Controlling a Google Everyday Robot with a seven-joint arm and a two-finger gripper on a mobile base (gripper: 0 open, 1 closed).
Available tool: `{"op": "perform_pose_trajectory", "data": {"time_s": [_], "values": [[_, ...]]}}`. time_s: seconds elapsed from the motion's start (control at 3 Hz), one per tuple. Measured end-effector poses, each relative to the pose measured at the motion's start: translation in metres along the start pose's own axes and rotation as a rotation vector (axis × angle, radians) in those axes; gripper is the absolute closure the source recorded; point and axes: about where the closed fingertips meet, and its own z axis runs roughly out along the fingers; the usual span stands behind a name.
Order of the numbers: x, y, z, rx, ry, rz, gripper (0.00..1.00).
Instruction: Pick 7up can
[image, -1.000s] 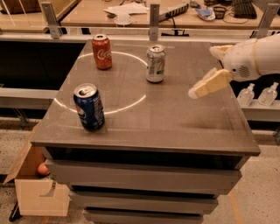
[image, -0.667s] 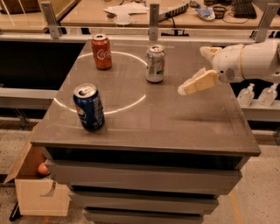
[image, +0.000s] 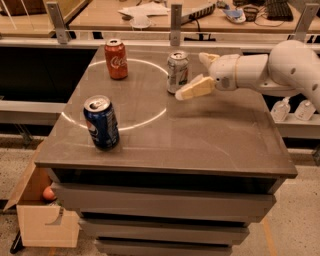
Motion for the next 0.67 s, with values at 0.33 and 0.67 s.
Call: {"op": "perform_pose_trajectory", "data": {"time_s": [0.33,0.67], "values": [[-0.006,-0.004,0.031,-0.023,-0.067,0.030,0.22],[-0.017,-0.004,0.049,-0.041,-0.122,0.046,0.54]]}}
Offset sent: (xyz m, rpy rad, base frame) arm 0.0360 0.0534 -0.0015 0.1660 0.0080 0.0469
